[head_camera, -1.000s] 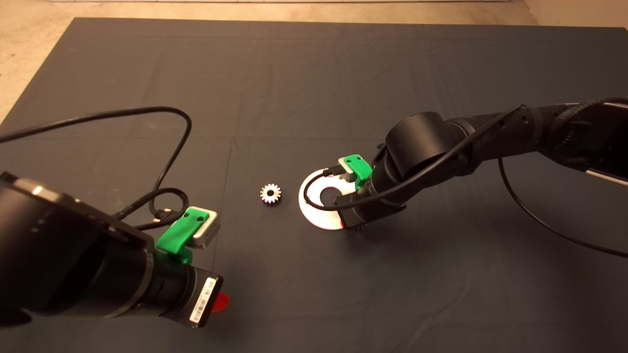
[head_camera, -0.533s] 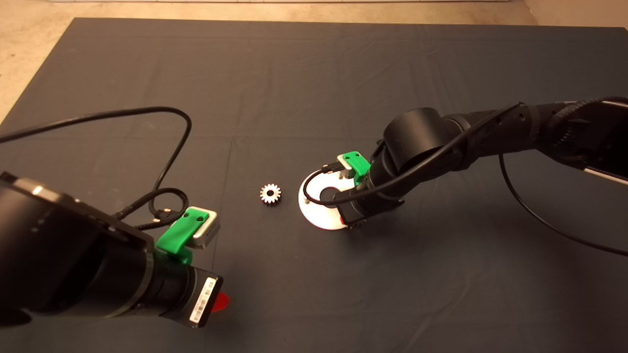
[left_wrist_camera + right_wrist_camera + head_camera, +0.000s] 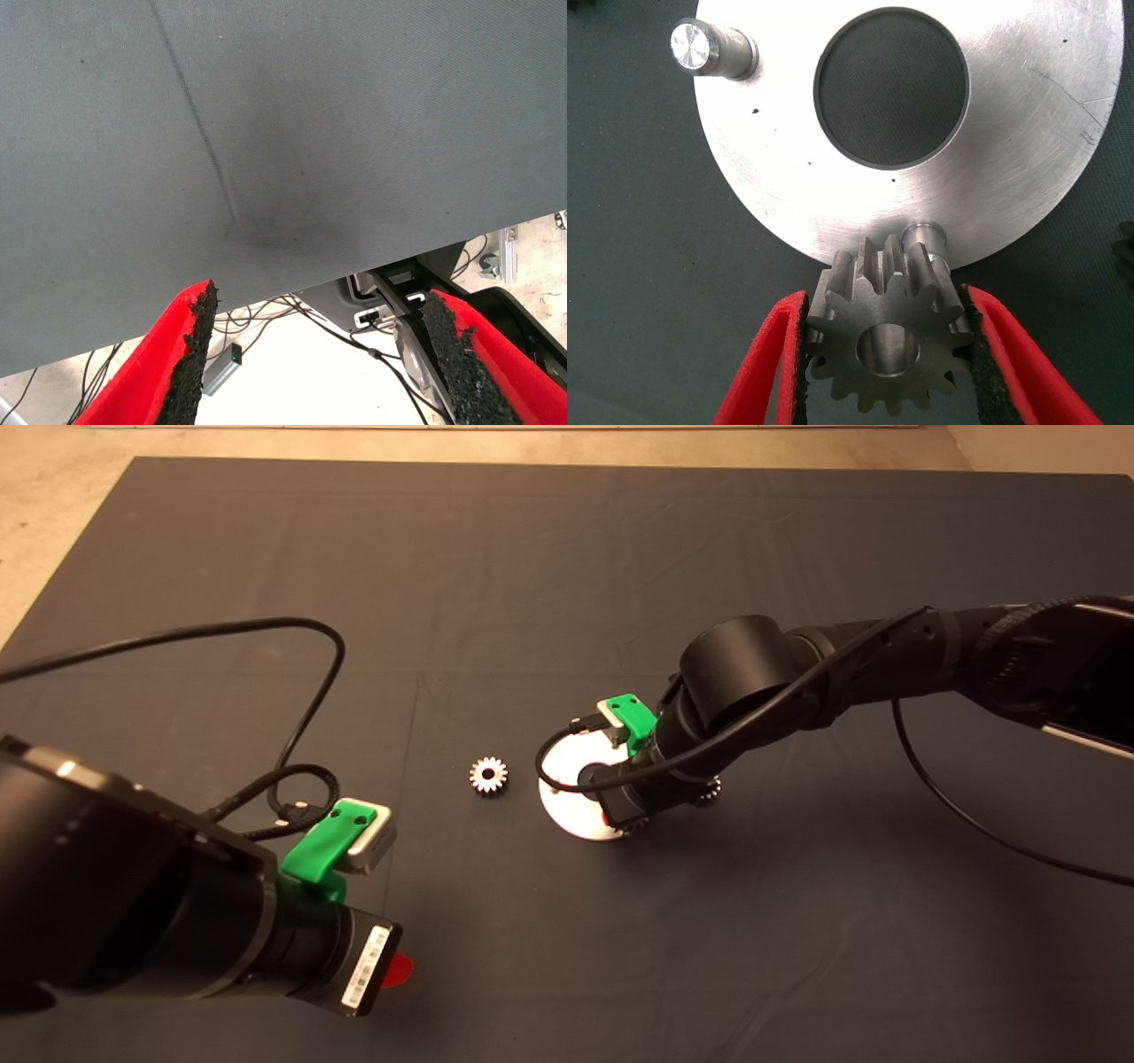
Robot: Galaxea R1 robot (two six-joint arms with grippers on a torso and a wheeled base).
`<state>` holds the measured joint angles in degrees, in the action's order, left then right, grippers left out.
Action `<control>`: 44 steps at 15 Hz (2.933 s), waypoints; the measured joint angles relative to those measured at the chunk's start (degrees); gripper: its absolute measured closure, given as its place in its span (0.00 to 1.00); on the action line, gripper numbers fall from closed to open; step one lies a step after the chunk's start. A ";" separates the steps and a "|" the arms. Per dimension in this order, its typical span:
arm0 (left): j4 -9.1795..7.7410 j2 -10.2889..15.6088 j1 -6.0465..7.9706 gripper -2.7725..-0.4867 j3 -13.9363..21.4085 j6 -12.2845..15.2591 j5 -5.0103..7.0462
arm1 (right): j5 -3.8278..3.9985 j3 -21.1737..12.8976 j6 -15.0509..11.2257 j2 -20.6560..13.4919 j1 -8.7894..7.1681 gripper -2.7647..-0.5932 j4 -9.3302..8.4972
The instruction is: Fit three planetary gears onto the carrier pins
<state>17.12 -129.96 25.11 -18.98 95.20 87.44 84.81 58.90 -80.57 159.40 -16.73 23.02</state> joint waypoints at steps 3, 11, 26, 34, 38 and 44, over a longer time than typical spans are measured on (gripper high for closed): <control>0.00 0.00 0.00 0.50 0.00 0.00 0.02 | 0.11 0.02 0.06 0.00 0.00 0.84 0.00; 0.00 0.00 0.01 0.50 0.00 0.00 0.02 | 0.80 0.05 1.11 0.00 -0.28 0.84 0.00; 0.00 0.00 0.02 0.50 0.00 0.00 0.00 | 2.89 0.05 1.22 0.00 -0.41 0.84 0.49; 0.00 0.01 0.00 0.50 0.00 0.00 0.02 | 2.89 0.05 1.22 0.02 -0.41 0.84 0.57; 0.00 0.01 0.02 0.50 0.00 0.00 0.02 | 2.89 0.05 1.22 0.02 -0.41 0.84 0.94; 0.00 0.02 0.00 0.50 0.00 0.00 0.02 | 2.89 0.05 1.22 0.02 -0.41 0.84 1.51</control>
<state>17.12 -129.94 25.11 -18.98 95.20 87.45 87.70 58.95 -79.35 159.43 -17.14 24.53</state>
